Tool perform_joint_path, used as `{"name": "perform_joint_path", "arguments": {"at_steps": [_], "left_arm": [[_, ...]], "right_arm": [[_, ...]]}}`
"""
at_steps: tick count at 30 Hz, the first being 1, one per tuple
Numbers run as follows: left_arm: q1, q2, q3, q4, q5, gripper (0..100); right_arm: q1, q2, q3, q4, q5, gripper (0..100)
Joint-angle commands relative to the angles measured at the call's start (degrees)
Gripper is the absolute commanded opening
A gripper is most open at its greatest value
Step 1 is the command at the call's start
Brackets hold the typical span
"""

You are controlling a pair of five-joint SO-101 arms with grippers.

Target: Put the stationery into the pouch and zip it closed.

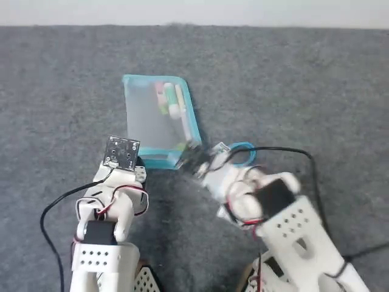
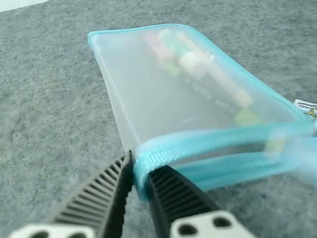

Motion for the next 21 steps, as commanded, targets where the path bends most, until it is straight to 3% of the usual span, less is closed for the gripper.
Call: {"name": "perform_joint_path", "arguments": {"at_steps": [1,12,21], "left_arm": [[0.88,-1.05,-1.19,-2.11,0.79,1],[1.14,-1.05,-1.19,-2.11,0.79,1],[1.23,-1.05,-1.19,-2.20,0.79,1]], "right_arm": [[-2.95,5.14,-3.43,-0.31,-2.73,0.7],[-2.95,14.37,-6.07,-11.12,-10.64,0.7],[-3.12,33.98,-29.27,-12.09,-20.13,0.7]]}}
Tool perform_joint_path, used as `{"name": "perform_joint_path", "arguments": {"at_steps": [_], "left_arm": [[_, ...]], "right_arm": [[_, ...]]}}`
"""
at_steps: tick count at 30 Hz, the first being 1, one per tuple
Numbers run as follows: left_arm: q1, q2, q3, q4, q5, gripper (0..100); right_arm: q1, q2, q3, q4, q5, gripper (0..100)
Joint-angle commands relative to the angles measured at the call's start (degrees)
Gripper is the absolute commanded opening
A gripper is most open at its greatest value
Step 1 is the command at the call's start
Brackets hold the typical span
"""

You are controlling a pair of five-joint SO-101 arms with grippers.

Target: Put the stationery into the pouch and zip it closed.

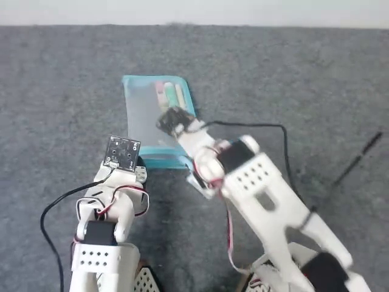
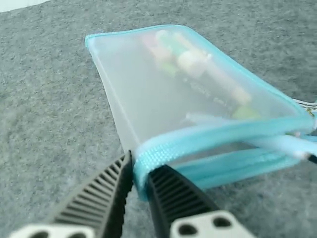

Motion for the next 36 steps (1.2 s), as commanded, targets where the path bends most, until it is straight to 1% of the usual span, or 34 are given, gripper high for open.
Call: {"name": "perform_joint_path", "arguments": {"at_steps": [1,8,9,11,13,15,18,21,25,28,32,36], "left_arm": [[0.79,-1.05,-1.19,-2.11,0.53,1],[0.79,-1.05,-1.19,-2.11,0.53,1],[0.79,-1.05,-1.19,-2.11,0.53,1],[0.79,-1.05,-1.19,-2.11,0.53,1],[0.79,-1.05,-1.19,-2.11,0.53,1],[0.79,-1.05,-1.10,-2.11,0.53,1],[0.79,-1.05,-1.10,-2.11,0.53,1],[0.70,-1.05,-1.10,-2.11,0.53,1],[0.53,-1.05,-1.01,-2.11,0.53,1],[0.70,-1.05,-1.01,-2.11,0.53,1],[0.70,-1.05,-1.01,-2.11,0.53,1],[0.70,-1.05,-1.01,-2.11,0.53,1]], "right_arm": [[-0.48,10.07,-15.65,-1.54,-5.98,0.8],[-0.48,25.98,-32.18,-1.63,-12.31,1.4],[-0.75,27.47,-33.76,-1.63,-12.48,3.2],[-0.92,29.41,-35.25,-1.80,-12.84,10.1],[-1.10,29.93,-35.08,-2.15,-12.75,17.7],[-1.10,29.76,-34.99,-1.01,-12.31,21.5],[-0.48,26.77,-35.08,1.71,-12.31,21.7],[1.19,20.00,-33.85,3.56,-11.78,21.7],[5.58,6.73,-26.55,2.95,-8.18,21.6],[9.63,-2.15,-16.53,-0.92,-5.80,21.6],[13.23,-6.90,0.88,-11.65,-2.55,21.6],[13.05,-6.99,14.24,-22.81,0.62,21.6]]}}
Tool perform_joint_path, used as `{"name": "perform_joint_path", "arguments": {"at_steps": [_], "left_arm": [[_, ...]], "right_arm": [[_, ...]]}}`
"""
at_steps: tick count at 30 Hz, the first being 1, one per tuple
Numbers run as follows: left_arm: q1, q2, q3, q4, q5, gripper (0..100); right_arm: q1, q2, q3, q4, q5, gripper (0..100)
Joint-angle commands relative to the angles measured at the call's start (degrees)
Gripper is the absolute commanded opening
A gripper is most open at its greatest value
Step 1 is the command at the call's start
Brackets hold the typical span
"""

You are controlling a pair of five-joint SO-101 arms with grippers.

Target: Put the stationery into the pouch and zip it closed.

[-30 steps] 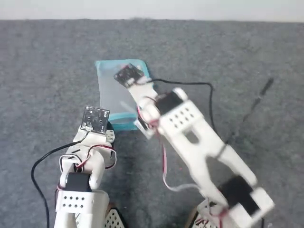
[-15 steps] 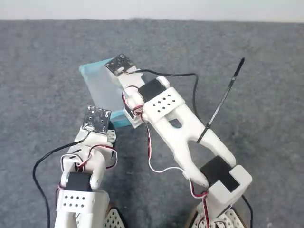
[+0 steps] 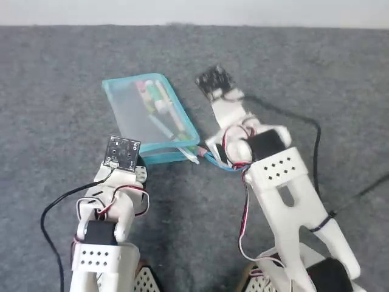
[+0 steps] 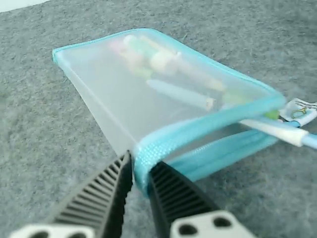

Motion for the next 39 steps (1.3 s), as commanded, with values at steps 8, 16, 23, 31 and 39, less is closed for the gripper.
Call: {"name": "perform_joint_path", "arguments": {"at_steps": [8,16,23,31,39], "left_arm": [[0.70,-1.05,-1.10,-2.02,0.44,1],[0.70,-1.05,-1.10,-2.02,0.44,1],[0.79,-1.05,-1.10,-2.29,0.44,1],[0.79,-1.05,-1.10,-2.02,0.44,1],[0.79,-1.05,-1.10,-2.02,0.44,1]], "right_arm": [[-4.97,-2.86,19.52,-18.15,9.05,21.5],[-5.14,-2.07,18.64,-18.51,5.54,21.6],[-6.11,-9.54,8.88,-4.26,4.92,21.6],[-16.57,-3.82,8.09,-8.04,5.01,21.6],[-13.93,6.46,8.00,-19.30,5.01,21.6]]}}
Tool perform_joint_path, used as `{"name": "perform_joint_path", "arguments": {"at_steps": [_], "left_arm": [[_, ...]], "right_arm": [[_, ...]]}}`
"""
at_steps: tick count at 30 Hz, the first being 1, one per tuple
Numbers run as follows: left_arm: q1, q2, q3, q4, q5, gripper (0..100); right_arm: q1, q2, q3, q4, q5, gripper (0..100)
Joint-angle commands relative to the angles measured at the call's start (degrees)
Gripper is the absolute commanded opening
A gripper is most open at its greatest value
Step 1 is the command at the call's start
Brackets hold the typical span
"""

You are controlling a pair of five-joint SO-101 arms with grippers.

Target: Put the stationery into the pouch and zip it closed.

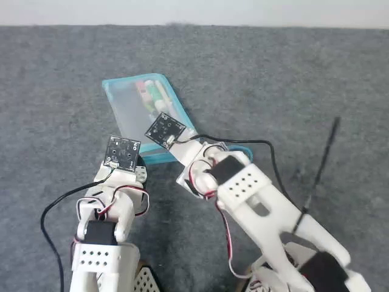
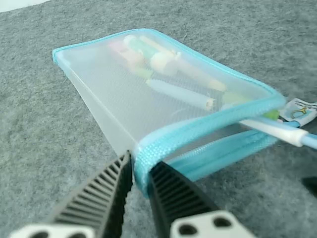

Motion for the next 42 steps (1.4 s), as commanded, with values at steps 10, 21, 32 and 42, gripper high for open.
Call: {"name": "perform_joint_path", "arguments": {"at_steps": [10,21,32,42], "left_arm": [[0.70,-1.05,-1.10,-2.02,0.44,1],[0.62,-1.05,-1.01,-2.02,0.44,1],[0.70,-1.05,-1.01,-2.02,0.44,1],[0.70,-1.05,-1.01,-2.02,0.44,1]], "right_arm": [[6.81,8.04,-3.52,-12.18,-0.53,7.1],[15.87,-6.64,-3.52,3.82,1.32,0.7],[28.97,-38.64,-3.25,29.49,17.32,0.7],[17.45,-29.23,-3.52,28.26,8.79,13.4]]}}
